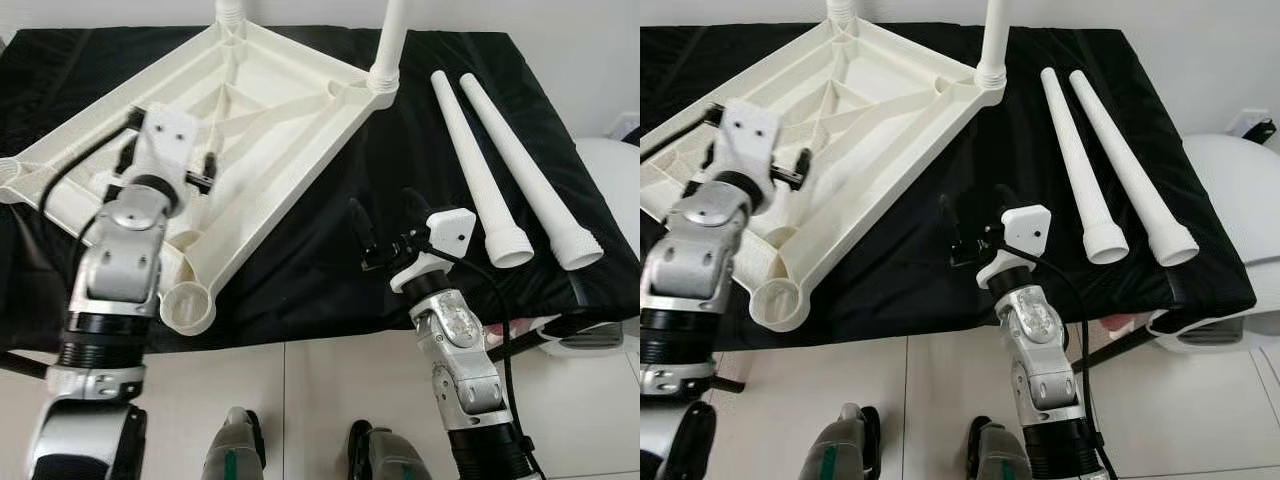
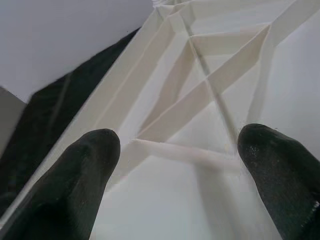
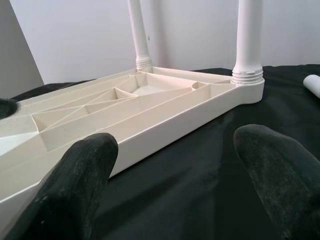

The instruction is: Building children table

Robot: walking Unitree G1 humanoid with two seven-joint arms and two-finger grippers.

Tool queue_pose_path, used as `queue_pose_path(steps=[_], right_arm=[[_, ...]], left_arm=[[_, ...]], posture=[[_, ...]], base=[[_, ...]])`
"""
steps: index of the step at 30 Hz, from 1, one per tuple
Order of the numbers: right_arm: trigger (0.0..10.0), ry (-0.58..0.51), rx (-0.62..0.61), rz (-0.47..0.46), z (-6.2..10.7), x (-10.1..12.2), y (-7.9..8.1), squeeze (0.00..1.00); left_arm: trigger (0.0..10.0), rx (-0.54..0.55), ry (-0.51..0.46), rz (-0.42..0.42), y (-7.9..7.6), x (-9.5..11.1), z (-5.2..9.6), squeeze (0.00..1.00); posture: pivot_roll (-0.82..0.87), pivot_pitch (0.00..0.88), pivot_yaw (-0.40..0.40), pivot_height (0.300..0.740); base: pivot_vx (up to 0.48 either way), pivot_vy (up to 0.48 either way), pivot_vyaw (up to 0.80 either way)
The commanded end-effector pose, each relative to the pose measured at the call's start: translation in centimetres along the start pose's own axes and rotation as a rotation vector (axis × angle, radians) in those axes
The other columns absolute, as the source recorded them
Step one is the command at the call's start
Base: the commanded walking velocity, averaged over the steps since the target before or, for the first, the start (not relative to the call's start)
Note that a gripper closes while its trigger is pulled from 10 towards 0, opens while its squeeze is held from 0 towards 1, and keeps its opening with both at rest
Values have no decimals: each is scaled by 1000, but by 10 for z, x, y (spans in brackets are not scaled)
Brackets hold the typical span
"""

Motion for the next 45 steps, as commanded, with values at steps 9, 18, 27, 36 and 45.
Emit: queue_pose_path(steps=[9, 18, 27, 36, 45], right_arm=[[10000, 2, 7, 3, 0, -2, -3, 0], [10000, -6, 5, 13, -4, 0, -7, 0], [10000, -13, -6, 22, -4, 3, -10, 0], [10000, -22, -20, 34, -4, 6, -15, 0], [10000, -22, -56, 47, 0, 7, -24, 0]], left_arm=[[10000, 51, 95, -219, 35, -20, 18, 0], [10000, -38, 259, -276, 17, -61, 27, 0], [10000, -171, 292, -327, -21, -77, 31, 0], [10000, -336, 253, -307, -67, -66, 33, 0], [10000, -494, 203, -295, -110, -54, 41, 0]], posture=[[123, 167, -10, 740], [113, 168, -12, 740], [101, 166, -7, 740], [91, 169, 8, 740], [80, 176, 22, 740]], base=[[0, 0, 0], [0, 0, 0], [0, 0, 0], [0, 0, 0], [0, 0, 0]])
Point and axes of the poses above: a point about 5 cm out from each wrist's last joint towards the gripper, its own z axis pointing back from the gripper into the wrist, its own x axis along the axis of the wrist's last joint, y = z × x, the point moved 6 cm from there along -z, pointing out of the wrist towards the gripper, and after that the axes turned 3 degrees about z, right-handed, at the moved point
